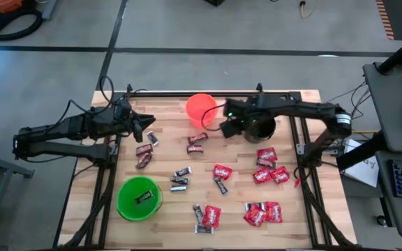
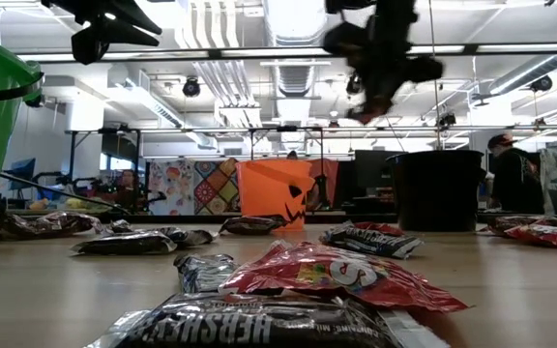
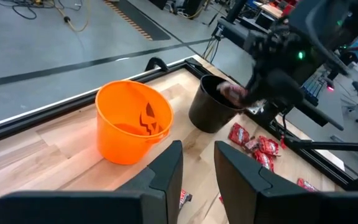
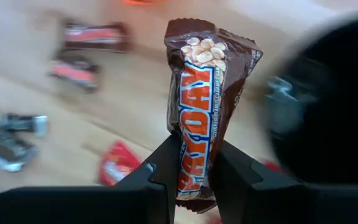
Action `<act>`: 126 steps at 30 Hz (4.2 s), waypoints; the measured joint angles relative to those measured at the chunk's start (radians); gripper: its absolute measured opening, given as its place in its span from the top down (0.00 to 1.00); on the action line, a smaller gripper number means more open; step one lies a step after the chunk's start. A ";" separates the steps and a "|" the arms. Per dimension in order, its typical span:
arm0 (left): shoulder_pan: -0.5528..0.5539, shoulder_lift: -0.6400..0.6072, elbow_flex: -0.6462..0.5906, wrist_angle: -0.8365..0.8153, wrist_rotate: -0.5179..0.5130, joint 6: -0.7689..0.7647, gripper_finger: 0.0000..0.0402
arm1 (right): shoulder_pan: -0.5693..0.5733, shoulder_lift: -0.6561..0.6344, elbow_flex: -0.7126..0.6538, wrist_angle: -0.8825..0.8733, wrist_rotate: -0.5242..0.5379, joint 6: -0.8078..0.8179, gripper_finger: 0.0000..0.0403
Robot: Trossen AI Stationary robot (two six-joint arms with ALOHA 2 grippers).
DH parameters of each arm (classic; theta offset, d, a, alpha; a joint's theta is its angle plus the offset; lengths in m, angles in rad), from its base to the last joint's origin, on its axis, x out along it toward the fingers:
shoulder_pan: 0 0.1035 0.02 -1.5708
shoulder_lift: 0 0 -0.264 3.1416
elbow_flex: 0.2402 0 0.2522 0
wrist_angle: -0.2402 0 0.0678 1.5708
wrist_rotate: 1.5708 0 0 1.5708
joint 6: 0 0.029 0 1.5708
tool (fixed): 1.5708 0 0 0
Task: Sort candy
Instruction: Put the brown chocolate into the black bucket
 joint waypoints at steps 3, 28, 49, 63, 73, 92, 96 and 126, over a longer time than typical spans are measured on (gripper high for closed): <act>0.000 0.003 0.000 0.003 0.000 -0.006 0.81 | -0.046 -0.029 0.000 -0.105 0.038 0.001 0.82; 0.001 0.092 0.104 -0.014 -0.107 -0.083 0.81 | -0.196 -0.102 -0.305 -0.039 0.101 -0.240 0.79; 0.001 0.163 0.120 -0.301 0.092 -0.387 0.81 | -0.197 -0.151 -0.224 -0.016 0.098 -0.271 0.63; 0.000 0.262 0.120 -0.563 0.416 -0.335 0.80 | -0.197 -0.220 -0.169 -0.001 0.055 -0.305 0.63; 0.001 0.339 0.120 -0.624 0.533 -0.237 0.67 | -0.197 -0.268 -0.169 -0.001 0.016 -0.309 0.63; 0.014 0.624 0.120 -0.647 0.350 -0.240 0.37 | -0.197 -0.248 -0.169 -0.002 0.020 -0.366 0.63; 0.014 0.674 0.119 -0.643 0.323 -0.223 0.37 | -0.197 -0.254 -0.169 -0.007 0.020 -0.362 0.63; 0.014 0.772 -0.148 -0.348 0.291 -0.290 0.55 | -0.197 -0.254 -0.169 -0.010 0.020 -0.325 0.63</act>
